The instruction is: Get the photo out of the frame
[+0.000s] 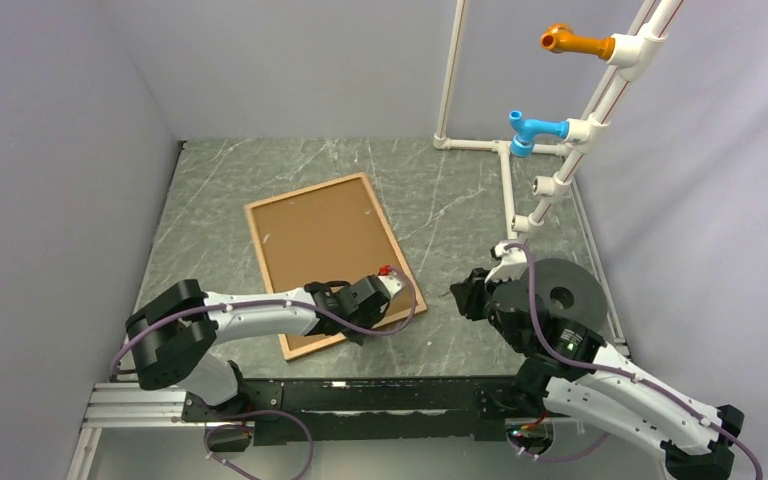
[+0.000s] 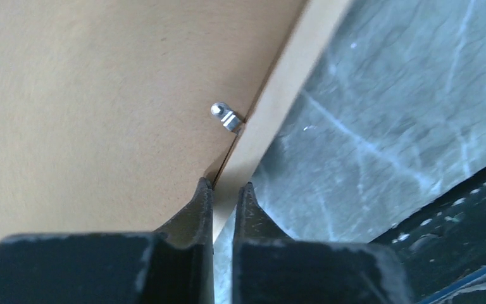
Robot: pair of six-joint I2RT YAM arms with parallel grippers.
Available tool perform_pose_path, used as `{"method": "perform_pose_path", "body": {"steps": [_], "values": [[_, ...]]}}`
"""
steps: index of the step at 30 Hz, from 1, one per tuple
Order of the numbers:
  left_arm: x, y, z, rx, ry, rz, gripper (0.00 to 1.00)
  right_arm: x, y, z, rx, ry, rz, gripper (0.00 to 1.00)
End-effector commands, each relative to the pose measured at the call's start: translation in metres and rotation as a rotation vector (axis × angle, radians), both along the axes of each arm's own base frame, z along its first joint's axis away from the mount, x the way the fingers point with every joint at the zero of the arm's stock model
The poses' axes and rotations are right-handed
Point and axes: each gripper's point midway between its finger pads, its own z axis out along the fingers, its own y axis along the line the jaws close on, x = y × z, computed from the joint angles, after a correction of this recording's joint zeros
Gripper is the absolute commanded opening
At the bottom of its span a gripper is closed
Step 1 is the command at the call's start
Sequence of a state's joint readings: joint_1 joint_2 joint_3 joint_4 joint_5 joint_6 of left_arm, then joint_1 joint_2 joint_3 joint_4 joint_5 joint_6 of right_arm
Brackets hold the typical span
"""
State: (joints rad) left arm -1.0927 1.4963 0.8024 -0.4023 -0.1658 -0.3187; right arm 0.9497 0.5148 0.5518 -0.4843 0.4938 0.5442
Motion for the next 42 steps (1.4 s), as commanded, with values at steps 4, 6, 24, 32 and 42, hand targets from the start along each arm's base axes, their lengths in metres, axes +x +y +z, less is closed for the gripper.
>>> {"method": "perform_pose_path", "body": {"steps": [4,6,24,32,42], "values": [[-0.011,-0.007,-0.028,0.015,0.152,0.188,0.00,0.006,-0.003,0.027,0.030,-0.041,-0.037,0.00],[-0.004,-0.020,-0.030,-0.019,0.153,0.201,0.00,0.004,0.001,0.022,0.040,-0.032,-0.020,0.00],[0.053,-0.116,0.034,-0.398,0.271,0.218,0.04,0.003,-0.002,0.007,0.038,0.044,-0.073,0.00],[0.006,-0.062,0.058,-0.530,0.203,0.122,0.82,0.005,0.004,-0.004,0.021,0.056,-0.060,0.00],[-0.057,-0.005,0.048,-0.312,-0.063,-0.228,0.96,0.023,0.034,-0.007,-0.037,0.054,-0.008,0.00]]}}
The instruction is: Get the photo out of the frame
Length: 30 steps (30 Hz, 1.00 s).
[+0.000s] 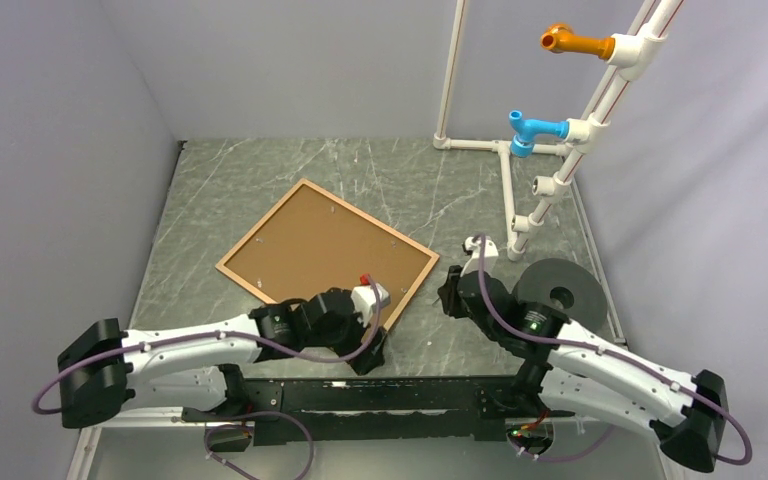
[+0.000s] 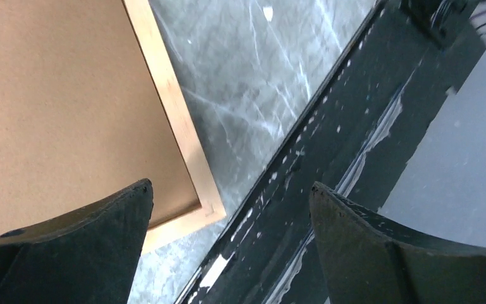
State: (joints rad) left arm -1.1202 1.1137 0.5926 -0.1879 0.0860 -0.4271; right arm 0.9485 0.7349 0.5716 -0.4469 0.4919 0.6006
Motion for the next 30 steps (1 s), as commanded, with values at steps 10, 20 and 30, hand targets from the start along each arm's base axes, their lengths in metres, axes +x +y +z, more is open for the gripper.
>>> {"method": "perform_pose_path", "body": {"steps": [10,20,30], "values": [[-0.024,-0.008,-0.029,0.155,-0.318,-0.301,0.95,-0.001,0.007,0.038,0.118,-0.057,0.019,0.00],[0.015,-0.022,-0.074,0.574,-0.378,-0.074,0.48,-0.002,0.007,0.048,0.149,-0.060,0.015,0.00],[0.020,-0.093,-0.082,0.397,-0.255,-0.004,0.38,-0.011,-0.022,0.057,0.169,-0.067,-0.073,0.00]]}}
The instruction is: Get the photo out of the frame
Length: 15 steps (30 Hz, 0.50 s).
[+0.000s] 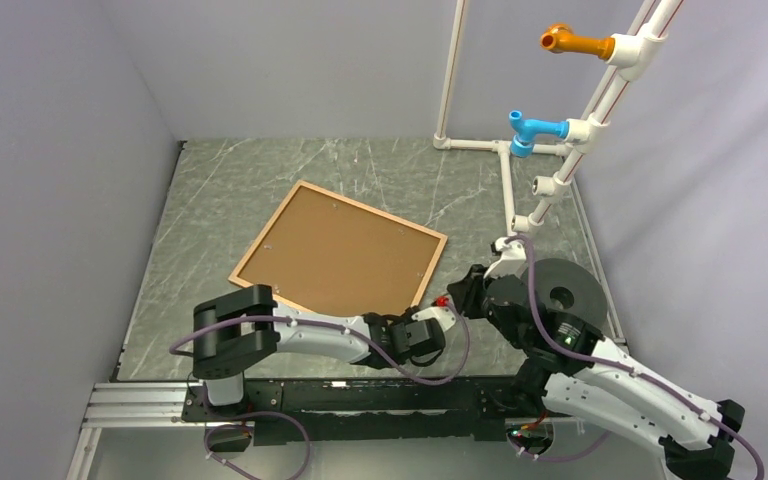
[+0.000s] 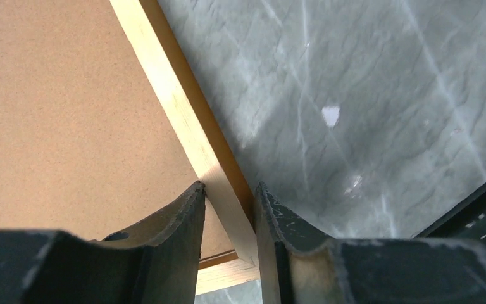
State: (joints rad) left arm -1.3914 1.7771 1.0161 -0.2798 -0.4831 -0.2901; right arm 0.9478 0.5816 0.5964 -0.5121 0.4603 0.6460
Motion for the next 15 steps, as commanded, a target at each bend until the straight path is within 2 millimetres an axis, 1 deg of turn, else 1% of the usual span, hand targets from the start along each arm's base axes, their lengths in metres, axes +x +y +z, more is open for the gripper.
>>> {"method": "perform_pose_path", "body": {"steps": [1,3,5,7,9,10,11,12,13,15], "values": [[-0.010,-0.036,-0.012,-0.143,0.147,-0.003,0.38,0.001,-0.022,0.023,0.027,-0.020,-0.103,0.00],[-0.005,-0.045,-0.008,-0.191,0.183,-0.010,0.38,0.002,-0.030,0.022,0.011,-0.019,-0.140,0.00],[-0.003,-0.048,0.000,-0.218,0.202,-0.016,0.39,0.003,-0.035,0.023,-0.004,-0.021,-0.161,0.00],[-0.006,-0.051,0.016,-0.265,0.204,-0.039,0.44,0.005,-0.039,0.024,-0.027,-0.018,-0.185,0.00],[-0.012,-0.047,0.032,-0.330,0.217,-0.051,0.57,0.007,-0.043,0.021,-0.049,-0.010,-0.212,0.00],[-0.015,-0.045,0.047,-0.379,0.217,-0.055,0.67,0.007,-0.043,0.018,-0.053,-0.008,-0.218,0.00],[-0.018,-0.039,0.048,-0.393,0.226,-0.053,0.74,0.008,-0.042,0.013,-0.057,-0.007,-0.216,0.00],[-0.021,-0.034,0.063,-0.443,0.226,-0.054,0.79,0.008,-0.040,0.010,-0.057,-0.006,-0.209,0.00],[-0.024,-0.026,0.069,-0.469,0.232,-0.044,0.83,0.008,-0.038,0.006,-0.062,0.000,-0.203,0.00],[-0.029,-0.010,0.084,-0.536,0.239,-0.021,0.88,0.009,-0.036,0.001,-0.080,0.013,-0.195,0.00]]}}
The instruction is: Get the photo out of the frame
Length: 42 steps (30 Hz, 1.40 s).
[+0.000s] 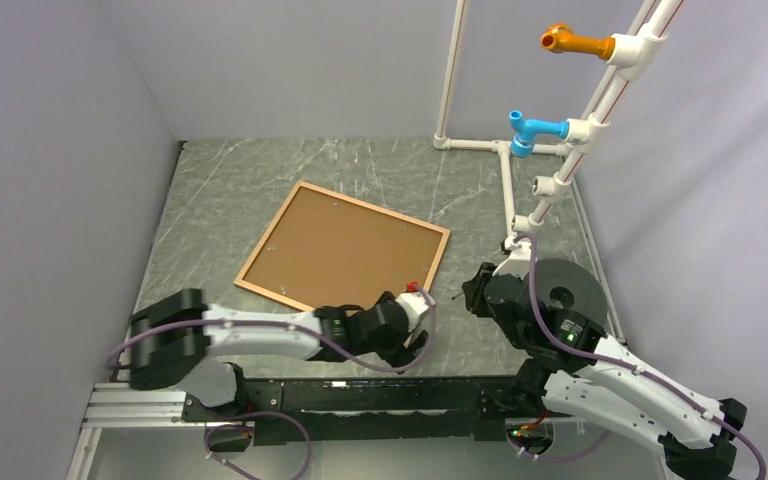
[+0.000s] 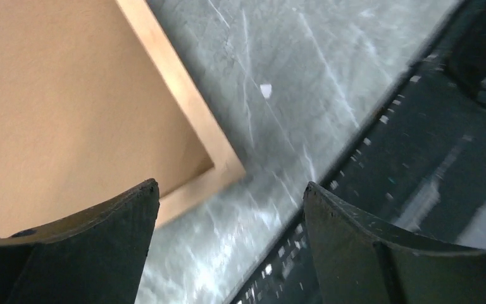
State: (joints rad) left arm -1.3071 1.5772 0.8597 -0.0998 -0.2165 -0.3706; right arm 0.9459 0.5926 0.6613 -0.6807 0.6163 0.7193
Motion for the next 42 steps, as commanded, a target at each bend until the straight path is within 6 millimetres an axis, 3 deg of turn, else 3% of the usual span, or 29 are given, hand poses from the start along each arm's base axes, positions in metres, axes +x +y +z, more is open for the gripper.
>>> {"method": "perform_pose_path", "body": {"steps": [1,4,9,11,15,19,24,29,42], "values": [[-0.017,0.009,0.058,-0.255,0.052,0.035,0.89,0.006,0.001,-0.002,-0.013,-0.005,-0.025,0.00],[-0.015,0.040,0.065,-0.312,0.070,0.140,0.94,0.012,0.009,-0.007,-0.038,-0.005,-0.013,0.00],[-0.005,0.098,0.047,-0.288,0.154,0.349,0.96,0.036,0.040,-0.009,-0.079,-0.023,0.054,0.00],[-0.006,0.108,0.043,-0.314,0.181,0.374,0.96,0.053,0.050,-0.011,-0.089,-0.009,0.063,0.00],[-0.011,0.116,0.037,-0.382,0.208,0.374,0.97,0.082,0.067,-0.012,-0.094,0.011,0.099,0.00],[-0.013,0.120,0.022,-0.395,0.251,0.392,0.98,0.105,0.070,-0.010,-0.113,0.026,0.103,0.00],[-0.020,0.117,0.010,-0.391,0.291,0.376,0.99,0.125,0.077,-0.006,-0.111,0.016,0.111,0.00],[-0.019,0.118,0.003,-0.360,0.283,0.370,0.99,0.143,0.076,-0.021,-0.162,0.047,0.090,0.00],[-0.019,0.103,0.000,-0.372,0.314,0.346,0.99,0.148,0.061,-0.040,-0.280,0.063,0.069,0.00]]}}
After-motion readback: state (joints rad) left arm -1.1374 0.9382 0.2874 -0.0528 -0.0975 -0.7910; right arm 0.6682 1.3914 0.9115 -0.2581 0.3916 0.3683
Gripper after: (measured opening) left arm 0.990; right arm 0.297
